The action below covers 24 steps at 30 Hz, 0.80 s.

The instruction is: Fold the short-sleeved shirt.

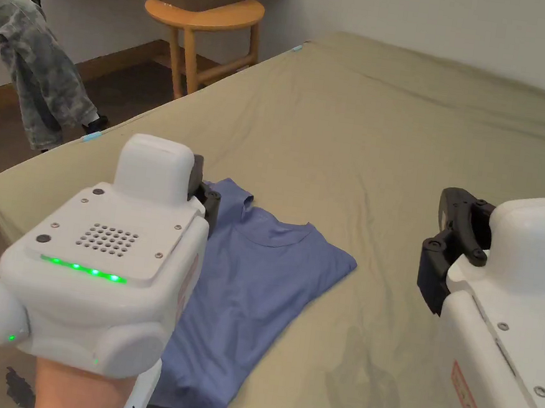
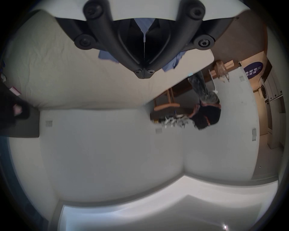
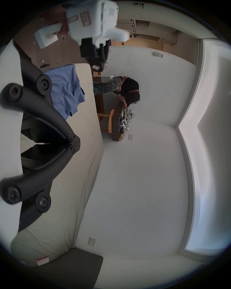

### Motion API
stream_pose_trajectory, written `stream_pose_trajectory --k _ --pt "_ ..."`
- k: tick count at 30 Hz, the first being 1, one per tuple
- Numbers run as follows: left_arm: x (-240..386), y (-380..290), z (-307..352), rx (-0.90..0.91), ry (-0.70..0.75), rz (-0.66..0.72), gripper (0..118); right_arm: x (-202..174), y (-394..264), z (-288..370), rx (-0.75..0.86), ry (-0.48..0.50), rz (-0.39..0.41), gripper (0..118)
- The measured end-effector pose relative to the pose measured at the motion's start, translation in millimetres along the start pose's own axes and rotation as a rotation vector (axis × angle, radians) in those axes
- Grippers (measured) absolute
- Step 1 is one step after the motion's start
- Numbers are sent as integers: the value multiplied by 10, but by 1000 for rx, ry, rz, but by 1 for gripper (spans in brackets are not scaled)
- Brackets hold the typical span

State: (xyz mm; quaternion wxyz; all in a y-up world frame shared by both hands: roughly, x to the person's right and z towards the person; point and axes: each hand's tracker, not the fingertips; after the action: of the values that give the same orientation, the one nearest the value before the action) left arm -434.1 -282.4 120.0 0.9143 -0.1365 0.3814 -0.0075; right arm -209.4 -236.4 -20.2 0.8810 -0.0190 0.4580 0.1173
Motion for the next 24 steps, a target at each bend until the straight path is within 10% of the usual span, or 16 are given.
stream_pose_trajectory --k 9,14,24 --pt "-25 -705 -1444 -376 -41 -10 0 200 -336 -454 -121 -32 12 1" --pt "-36 -1185 -2067 -540 -37 23 97 343 -490 -617 -168 -48 11 1" --pt "-138 -1686 -2790 -748 -25 69 118 662 -748 -782 -268 -117 -22 1"
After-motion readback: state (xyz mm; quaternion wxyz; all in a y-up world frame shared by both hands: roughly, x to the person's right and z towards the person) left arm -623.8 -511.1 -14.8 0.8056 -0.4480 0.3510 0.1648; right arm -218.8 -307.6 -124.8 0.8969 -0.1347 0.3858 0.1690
